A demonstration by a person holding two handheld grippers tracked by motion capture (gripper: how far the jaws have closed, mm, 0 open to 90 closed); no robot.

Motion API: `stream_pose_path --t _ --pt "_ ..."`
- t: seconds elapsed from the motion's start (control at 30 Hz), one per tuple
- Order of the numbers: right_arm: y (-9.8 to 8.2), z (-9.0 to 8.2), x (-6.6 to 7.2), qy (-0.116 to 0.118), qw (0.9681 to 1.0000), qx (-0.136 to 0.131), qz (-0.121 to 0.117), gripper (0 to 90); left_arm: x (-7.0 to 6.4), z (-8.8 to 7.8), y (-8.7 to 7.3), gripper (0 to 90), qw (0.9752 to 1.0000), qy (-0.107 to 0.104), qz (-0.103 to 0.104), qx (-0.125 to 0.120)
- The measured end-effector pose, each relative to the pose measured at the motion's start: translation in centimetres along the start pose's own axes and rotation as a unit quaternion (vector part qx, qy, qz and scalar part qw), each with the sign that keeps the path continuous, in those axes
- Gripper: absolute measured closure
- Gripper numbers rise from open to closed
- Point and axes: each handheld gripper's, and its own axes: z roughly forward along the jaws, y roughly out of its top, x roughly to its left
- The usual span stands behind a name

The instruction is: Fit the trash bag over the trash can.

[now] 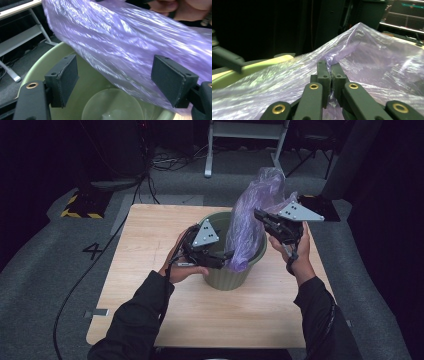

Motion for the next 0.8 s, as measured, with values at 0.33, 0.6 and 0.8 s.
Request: stream_pose_path --t 0.33,0.6,0.8 --pt "-0.7 -0.6 2.4 0.026 0.9992 -0.003 -0.030 88.5 1.0 1.0 -0.4 23.7 0.9988 0.046 -0.003 0.017" --pt "-0.4 0.2 0.3 -0.004 1.0000 -0.006 -0.003 88.6 1.2 0.8 0.1 24.6 0.9994 0.032 -0.011 -0.003" --pt "-0.5 0.6 -1.6 -0.050 0.9986 -0.006 0.016 88.7 0.4 0.3 0.6 23.3 0.9996 -0.013 -0.003 -0.024"
